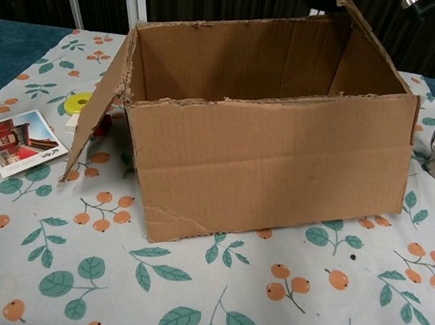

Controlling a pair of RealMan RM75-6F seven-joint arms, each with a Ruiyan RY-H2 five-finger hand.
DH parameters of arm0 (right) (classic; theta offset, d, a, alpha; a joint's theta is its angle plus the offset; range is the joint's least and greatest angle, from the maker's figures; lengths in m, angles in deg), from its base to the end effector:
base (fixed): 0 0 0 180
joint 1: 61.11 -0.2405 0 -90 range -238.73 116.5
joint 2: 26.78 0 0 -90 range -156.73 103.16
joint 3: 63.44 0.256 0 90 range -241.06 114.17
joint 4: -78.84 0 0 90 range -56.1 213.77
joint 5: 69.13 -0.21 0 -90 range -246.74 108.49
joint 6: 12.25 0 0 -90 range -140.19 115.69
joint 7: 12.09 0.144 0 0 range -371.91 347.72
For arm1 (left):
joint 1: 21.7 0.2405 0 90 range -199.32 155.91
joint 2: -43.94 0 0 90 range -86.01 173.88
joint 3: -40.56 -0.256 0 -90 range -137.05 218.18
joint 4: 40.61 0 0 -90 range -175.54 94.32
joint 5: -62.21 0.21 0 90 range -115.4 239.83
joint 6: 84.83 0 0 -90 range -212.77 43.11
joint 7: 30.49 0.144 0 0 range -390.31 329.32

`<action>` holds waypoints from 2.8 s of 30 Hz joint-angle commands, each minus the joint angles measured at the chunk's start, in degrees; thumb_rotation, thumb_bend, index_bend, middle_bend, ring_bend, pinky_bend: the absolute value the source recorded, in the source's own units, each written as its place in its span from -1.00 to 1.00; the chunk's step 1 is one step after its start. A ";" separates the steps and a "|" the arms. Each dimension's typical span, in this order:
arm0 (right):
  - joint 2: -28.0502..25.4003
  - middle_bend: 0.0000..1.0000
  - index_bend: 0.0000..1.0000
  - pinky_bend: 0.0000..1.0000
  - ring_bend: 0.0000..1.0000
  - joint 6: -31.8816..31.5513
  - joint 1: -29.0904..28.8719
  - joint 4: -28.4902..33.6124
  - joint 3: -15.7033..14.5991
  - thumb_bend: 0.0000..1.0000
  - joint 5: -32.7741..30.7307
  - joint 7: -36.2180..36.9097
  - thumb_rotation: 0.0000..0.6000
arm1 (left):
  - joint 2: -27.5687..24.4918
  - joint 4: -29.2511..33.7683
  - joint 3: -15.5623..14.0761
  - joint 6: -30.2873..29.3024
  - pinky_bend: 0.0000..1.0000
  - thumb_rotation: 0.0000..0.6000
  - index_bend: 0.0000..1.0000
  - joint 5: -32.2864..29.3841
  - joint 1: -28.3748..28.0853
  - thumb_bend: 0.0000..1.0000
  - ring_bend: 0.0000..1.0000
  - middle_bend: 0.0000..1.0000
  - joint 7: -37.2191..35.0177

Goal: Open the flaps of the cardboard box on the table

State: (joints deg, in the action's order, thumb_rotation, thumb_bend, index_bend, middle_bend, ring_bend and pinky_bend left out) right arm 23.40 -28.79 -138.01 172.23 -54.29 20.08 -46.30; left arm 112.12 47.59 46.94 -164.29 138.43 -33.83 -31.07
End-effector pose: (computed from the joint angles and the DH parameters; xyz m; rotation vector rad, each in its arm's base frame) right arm 0.0033 -0.4081 0.1331 2.3112 0.6069 0.1846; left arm -0.3149 0.2342 0.1482 -1.3151 -0.9456 -0.9170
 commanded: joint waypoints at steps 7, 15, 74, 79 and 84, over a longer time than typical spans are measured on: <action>-2.58 -0.30 -0.05 -0.50 -0.53 -0.48 0.51 0.30 -0.50 0.54 1.35 0.53 1.00 | -0.08 0.20 0.09 0.45 -0.94 1.00 -1.00 -0.12 0.03 -0.33 -1.00 -1.00 0.33; -3.62 -0.38 -0.15 -0.52 -0.59 -0.52 0.82 0.36 -0.81 0.45 2.21 1.61 1.00 | -0.20 0.44 0.30 0.83 -0.94 1.00 -1.00 -0.49 0.09 -0.33 -1.00 -1.00 0.50; -14.16 -0.51 -0.52 -0.53 -0.63 -1.54 7.26 -5.29 -0.88 0.09 5.29 3.08 1.00 | -0.47 1.07 0.38 1.76 -0.97 1.00 -1.00 -0.15 0.39 -0.33 -1.00 -1.00 0.77; -14.39 -0.51 -0.52 -0.53 -0.63 -1.27 8.89 -5.89 -1.60 0.09 4.97 2.82 1.00 | -0.55 1.24 0.31 1.84 -0.97 1.00 -1.00 -0.02 0.41 -0.33 -1.00 -1.00 0.65; -13.53 -0.51 -0.52 -0.53 -0.64 -1.79 11.01 -6.78 -2.57 0.08 4.70 1.74 1.00 | -0.61 1.46 0.22 1.61 -0.97 1.00 -1.00 0.32 0.50 -0.33 -1.00 -1.00 0.63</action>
State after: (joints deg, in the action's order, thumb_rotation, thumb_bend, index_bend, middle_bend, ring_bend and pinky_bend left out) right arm 9.55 -30.35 -127.49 165.86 -56.58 24.88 -44.17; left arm 111.52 49.03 47.17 -162.66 138.73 -33.35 -30.44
